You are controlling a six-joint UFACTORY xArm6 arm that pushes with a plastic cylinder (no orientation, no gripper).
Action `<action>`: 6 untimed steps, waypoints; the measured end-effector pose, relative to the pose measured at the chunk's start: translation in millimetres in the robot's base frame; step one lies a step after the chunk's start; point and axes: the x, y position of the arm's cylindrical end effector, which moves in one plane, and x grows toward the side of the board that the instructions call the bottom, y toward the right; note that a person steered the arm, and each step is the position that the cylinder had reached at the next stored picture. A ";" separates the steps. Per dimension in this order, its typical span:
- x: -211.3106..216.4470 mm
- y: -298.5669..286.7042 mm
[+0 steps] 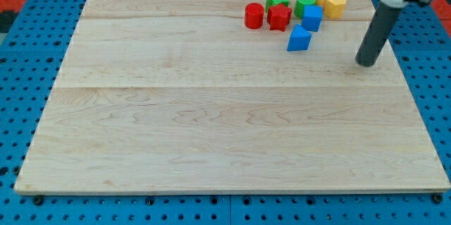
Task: Push group of blocks slightly towards left and bit down
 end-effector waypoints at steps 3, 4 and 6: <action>-152.2 31.1; -164.5 4.5; -153.6 -47.3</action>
